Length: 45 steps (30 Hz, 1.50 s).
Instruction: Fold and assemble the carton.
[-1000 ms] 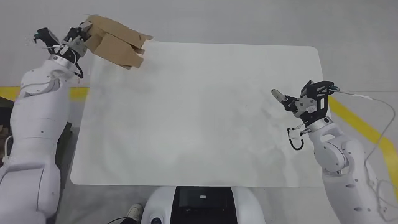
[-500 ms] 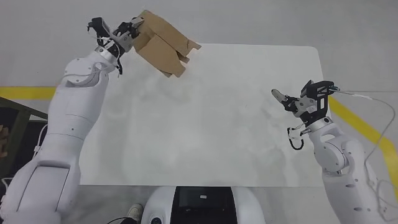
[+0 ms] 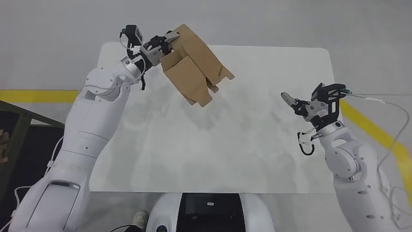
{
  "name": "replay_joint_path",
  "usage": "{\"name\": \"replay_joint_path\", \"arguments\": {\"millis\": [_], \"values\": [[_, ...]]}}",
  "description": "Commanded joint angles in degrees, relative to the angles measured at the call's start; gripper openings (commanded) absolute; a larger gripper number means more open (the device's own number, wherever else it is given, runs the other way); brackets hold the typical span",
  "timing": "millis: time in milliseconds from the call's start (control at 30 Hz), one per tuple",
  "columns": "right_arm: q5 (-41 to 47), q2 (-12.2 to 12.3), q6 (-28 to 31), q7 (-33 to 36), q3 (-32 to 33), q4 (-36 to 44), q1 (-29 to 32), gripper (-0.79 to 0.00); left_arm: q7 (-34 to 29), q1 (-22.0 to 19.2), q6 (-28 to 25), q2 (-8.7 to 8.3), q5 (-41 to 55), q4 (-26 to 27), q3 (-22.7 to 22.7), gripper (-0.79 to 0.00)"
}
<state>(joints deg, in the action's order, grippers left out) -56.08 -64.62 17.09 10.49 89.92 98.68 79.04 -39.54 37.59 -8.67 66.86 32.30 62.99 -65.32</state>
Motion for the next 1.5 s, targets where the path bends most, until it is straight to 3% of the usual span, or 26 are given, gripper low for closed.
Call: {"name": "replay_joint_path", "arguments": {"millis": [0, 700, 967, 1200, 1367, 1467], "values": [[0.0, 0.0, 0.0, 0.0, 0.0, 0.0, 0.0, 0.0, -0.2, 0.1, 0.2, -0.05, -0.2, 0.1, -0.1, -0.785], [1.2, -0.1, -0.3, 0.0, -0.2, -0.1, 0.2, 0.0, 0.0, 0.6, 0.1, -0.05, -0.1, 0.7, -0.2, -0.785], [21.3, -0.8, 0.5, 6.9, -2.0, -0.5, -1.1, 0.0, -7.6, 1.6, -3.2, 0.18, 2.4, 0.5, -0.3, -0.785], [36.3, -1.3, -2.6, 12.5, -3.8, -0.3, -2.1, 0.0, -17.2, -0.3, -6.4, 1.33, 2.9, -1.6, 3.7, -0.785], [52.2, -1.9, -4.8, 18.2, -5.7, -1.2, -2.9, 0.0, -23.0, -2.4, -8.5, 2.56, 4.4, -4.2, 6.8, -0.785], [54.4, -1.8, -4.8, 22.1, -6.6, -1.2, -3.7, 0.0, -26.8, -3.8, -9.7, 3.38, 5.3, -5.8, 8.7, -0.785]]}}
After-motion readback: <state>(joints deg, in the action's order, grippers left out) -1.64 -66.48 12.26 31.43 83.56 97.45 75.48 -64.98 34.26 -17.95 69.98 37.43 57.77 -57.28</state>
